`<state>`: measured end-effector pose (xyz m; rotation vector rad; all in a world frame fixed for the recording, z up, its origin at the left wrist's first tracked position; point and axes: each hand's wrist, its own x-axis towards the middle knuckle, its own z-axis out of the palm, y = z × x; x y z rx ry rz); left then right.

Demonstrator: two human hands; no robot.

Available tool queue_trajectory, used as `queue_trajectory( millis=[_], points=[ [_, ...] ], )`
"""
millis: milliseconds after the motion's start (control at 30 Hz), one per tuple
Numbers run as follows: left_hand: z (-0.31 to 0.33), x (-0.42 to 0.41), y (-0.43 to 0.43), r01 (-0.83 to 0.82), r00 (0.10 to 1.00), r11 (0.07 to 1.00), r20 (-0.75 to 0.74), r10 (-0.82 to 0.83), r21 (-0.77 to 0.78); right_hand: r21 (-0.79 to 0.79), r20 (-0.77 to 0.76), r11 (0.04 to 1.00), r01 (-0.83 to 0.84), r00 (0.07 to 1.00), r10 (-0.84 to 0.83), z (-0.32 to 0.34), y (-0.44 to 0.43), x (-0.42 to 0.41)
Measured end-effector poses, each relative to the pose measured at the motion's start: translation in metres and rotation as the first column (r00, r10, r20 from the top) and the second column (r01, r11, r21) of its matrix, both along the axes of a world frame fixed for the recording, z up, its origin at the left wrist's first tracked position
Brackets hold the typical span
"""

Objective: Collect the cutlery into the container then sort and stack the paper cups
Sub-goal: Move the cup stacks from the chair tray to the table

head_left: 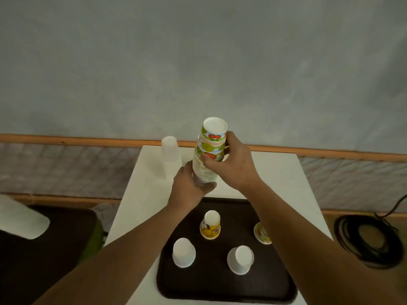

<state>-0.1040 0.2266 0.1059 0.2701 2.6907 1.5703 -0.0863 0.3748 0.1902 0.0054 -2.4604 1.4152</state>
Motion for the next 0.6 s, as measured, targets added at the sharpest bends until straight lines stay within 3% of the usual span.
queue_trajectory(
  millis=[167, 367, 600],
  points=[
    [-0.025, -0.023, 0.078, 0.082, 0.983, 0.995, 0.158, -0.09, 0.059, -0.036, 0.051, 0.996, 0.081, 0.996, -0.079, -0.035, 0.075, -0.014],
    [-0.08, -0.062, 0.135, 0.07, 0.949, 0.998, 0.309, -0.068, 0.005, -0.075, 0.124, 0.989, 0.127, 0.985, -0.118, -0.092, 0.121, -0.041],
    [-0.134, -0.094, 0.164, 0.051, 0.94, 0.998, 0.339, -0.033, -0.043, -0.086, 0.181, 0.986, 0.141, 0.976, -0.124, -0.153, 0.142, -0.076]
  ],
)
